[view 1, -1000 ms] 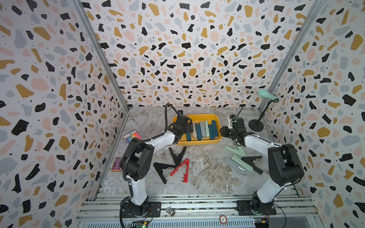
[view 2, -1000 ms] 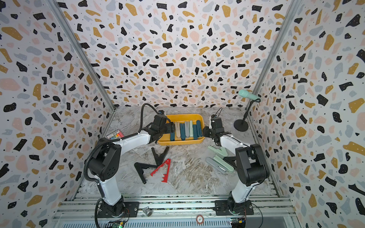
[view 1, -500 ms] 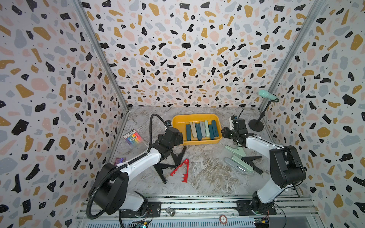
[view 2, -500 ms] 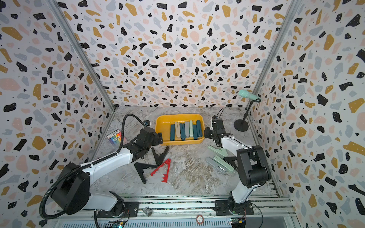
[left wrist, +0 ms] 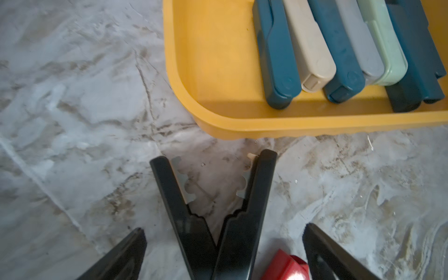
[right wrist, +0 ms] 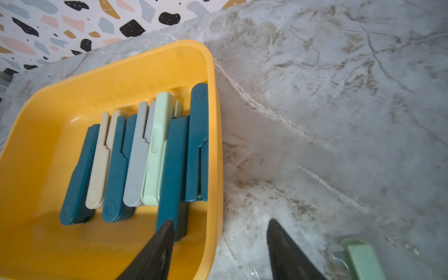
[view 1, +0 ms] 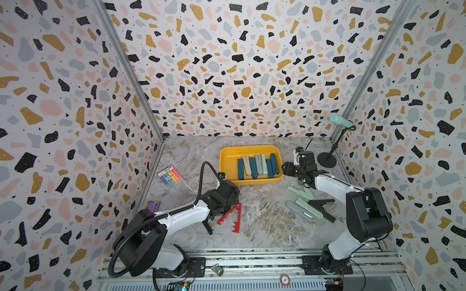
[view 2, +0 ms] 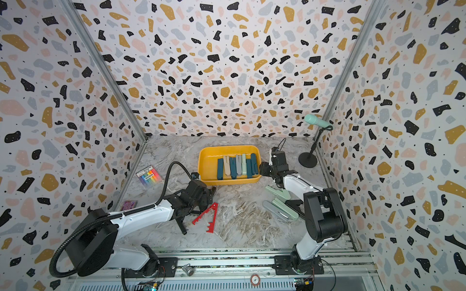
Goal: Put the pruning pliers into the storage box
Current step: Pick up the pruning pliers from the center of the board.
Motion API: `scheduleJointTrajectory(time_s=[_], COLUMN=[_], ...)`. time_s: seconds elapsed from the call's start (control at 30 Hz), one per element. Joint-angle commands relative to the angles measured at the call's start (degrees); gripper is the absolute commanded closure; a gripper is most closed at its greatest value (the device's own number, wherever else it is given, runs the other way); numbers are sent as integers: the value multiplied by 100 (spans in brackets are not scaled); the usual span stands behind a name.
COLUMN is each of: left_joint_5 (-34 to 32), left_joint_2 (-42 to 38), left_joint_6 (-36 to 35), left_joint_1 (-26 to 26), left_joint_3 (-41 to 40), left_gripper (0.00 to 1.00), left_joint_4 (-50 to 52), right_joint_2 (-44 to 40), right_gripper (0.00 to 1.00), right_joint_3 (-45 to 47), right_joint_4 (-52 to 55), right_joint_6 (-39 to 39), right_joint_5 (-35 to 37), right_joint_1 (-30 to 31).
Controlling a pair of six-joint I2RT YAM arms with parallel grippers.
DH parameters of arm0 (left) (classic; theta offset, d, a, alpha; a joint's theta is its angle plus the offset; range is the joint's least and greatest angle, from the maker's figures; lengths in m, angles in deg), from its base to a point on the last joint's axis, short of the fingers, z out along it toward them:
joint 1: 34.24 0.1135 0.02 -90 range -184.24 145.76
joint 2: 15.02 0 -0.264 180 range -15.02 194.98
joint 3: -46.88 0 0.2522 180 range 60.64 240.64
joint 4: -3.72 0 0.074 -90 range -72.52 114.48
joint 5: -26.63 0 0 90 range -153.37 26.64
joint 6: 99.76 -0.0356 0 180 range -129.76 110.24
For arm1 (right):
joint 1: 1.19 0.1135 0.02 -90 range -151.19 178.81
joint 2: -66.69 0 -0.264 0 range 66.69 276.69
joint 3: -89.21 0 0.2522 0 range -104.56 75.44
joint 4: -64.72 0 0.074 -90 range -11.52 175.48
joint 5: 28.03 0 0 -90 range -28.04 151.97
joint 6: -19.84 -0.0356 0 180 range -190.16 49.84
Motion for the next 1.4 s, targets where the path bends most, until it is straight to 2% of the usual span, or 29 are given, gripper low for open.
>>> scheduleJointTrajectory(time_s=[0.0, 0.43, 0.63, 0.93, 1.1, 1.27, 1.37], left_joint_5=[206, 122, -307, -289, -293, -91, -3], left_joint_2=[181, 905, 1261, 1481, 1552, 1555, 1437], left_joint_6=[240, 391, 217, 159, 23, 12, 4], left_joint_1=[-68, -113, -96, 205, 317, 529, 673], left_joint_3=[55, 219, 540, 506, 468, 240, 38], left_gripper=[1, 0, 0, 0, 8, 28, 31], left_joint_4=[11, -78, 46, -188, -238, -409, -485], right_joint_2=[-228, -237, -261, -345, -354, -375, -402], right_gripper=[37, 36, 36, 36, 36, 35, 35], right_joint_3=[44, 83, 141, 231, 254, 275, 286], right_joint_4=[25, -19, -5, -24, -31, -4, -3], right_joint_6=[22, 4, 5, 16, 20, 44, 65], right_joint_5=[63, 40, 33, 28, 35, 70, 88], right_joint_1=[-27, -86, -97, -165, -176, -184, -202])
